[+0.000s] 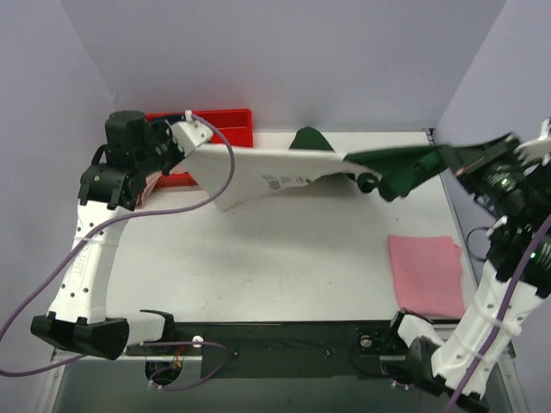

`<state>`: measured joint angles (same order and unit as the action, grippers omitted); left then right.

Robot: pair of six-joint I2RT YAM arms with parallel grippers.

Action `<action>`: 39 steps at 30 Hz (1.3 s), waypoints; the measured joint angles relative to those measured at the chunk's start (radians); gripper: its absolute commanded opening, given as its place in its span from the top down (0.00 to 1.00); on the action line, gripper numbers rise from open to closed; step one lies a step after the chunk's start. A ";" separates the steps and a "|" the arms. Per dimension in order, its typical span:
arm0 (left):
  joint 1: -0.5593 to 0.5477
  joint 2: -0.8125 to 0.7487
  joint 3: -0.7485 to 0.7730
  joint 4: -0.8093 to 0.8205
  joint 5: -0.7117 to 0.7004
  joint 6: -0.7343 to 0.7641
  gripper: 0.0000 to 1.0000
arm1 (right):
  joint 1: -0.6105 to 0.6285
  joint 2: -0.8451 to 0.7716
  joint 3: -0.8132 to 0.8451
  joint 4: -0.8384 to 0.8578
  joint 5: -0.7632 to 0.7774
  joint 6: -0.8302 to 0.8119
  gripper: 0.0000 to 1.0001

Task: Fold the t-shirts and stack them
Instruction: Flatten out the tshirt, then fold the flattened tshirt in 1/3 of the way

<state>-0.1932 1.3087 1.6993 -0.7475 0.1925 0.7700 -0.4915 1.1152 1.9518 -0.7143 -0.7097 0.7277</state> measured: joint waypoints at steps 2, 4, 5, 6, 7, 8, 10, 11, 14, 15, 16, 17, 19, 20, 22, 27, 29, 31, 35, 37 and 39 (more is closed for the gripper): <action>0.002 -0.051 -0.108 -0.085 0.008 0.026 1.00 | 0.056 -0.130 -0.184 -0.093 0.068 -0.069 1.00; 0.004 -0.095 -0.198 -0.179 0.028 0.052 1.00 | 0.082 -0.245 -0.351 -0.198 0.126 -0.128 1.00; 0.005 -0.116 -0.239 -0.227 0.040 0.067 1.00 | 0.089 -0.298 -0.424 -0.257 0.147 -0.157 1.00; 0.005 -0.136 -0.279 -0.276 0.052 0.083 1.00 | 0.095 -0.346 -0.489 -0.312 0.168 -0.183 1.00; 0.005 -0.158 -0.320 -0.321 0.060 0.103 1.00 | 0.099 -0.381 -0.550 -0.370 0.183 -0.208 1.00; 0.005 -0.172 -0.352 -0.360 0.063 0.119 1.00 | 0.101 -0.403 -0.598 -0.410 0.193 -0.227 1.00; 0.005 -0.211 -0.443 -0.445 0.067 0.171 1.00 | 0.102 -0.428 -0.714 -0.502 0.206 -0.268 1.00; 0.005 -0.227 -0.486 -0.478 0.066 0.199 1.00 | 0.106 -0.428 -0.762 -0.535 0.211 -0.287 1.00; 0.005 -0.263 -0.604 -0.540 0.054 0.272 1.00 | 0.124 -0.414 -0.845 -0.581 0.239 -0.328 1.00; 0.005 -0.274 -0.638 -0.552 0.048 0.290 1.00 | 0.137 -0.413 -0.864 -0.585 0.246 -0.340 1.00; 0.005 -0.282 -0.669 -0.560 0.043 0.301 1.00 | 0.150 -0.413 -0.880 -0.587 0.249 -0.349 1.00; 0.005 -0.291 -0.700 -0.565 0.035 0.311 1.00 | 0.160 -0.413 -0.894 -0.589 0.251 -0.355 1.00; 0.005 -0.295 -0.747 -0.574 0.022 0.318 1.00 | 0.179 -0.405 -0.925 -0.594 0.249 -0.363 1.00; 0.005 -0.293 -0.777 -0.575 0.014 0.317 1.00 | 0.190 -0.395 -0.937 -0.598 0.249 -0.363 1.00; 0.005 -0.284 -0.812 -0.577 0.002 0.306 1.00 | 0.207 -0.363 -0.953 -0.594 0.248 -0.358 1.00; 0.005 -0.225 -0.830 -0.502 -0.024 0.195 1.00 | 0.330 -0.193 -0.979 -0.435 0.244 -0.303 1.00; 0.006 -0.184 -0.826 -0.455 -0.034 0.138 1.00 | 0.410 -0.092 -0.976 -0.338 0.251 -0.289 1.00; 0.007 -0.151 -0.825 -0.404 -0.042 0.088 1.00 | 0.465 0.044 -0.955 -0.259 0.263 -0.288 1.00; 0.008 -0.124 -0.829 -0.319 -0.058 0.027 1.00 | 0.513 0.278 -0.885 -0.157 0.309 -0.312 1.00; 0.011 -0.113 -0.837 -0.285 -0.071 0.008 1.00 | 0.513 0.362 -0.843 -0.129 0.323 -0.336 1.00; 0.017 -0.103 -0.851 -0.255 -0.092 -0.009 1.00 | 0.515 0.421 -0.805 -0.107 0.332 -0.365 1.00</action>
<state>-0.1761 1.2053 0.8482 -1.0027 0.1005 0.7609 0.0238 1.5364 1.1465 -0.8211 -0.3782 0.3630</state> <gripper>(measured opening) 0.023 0.018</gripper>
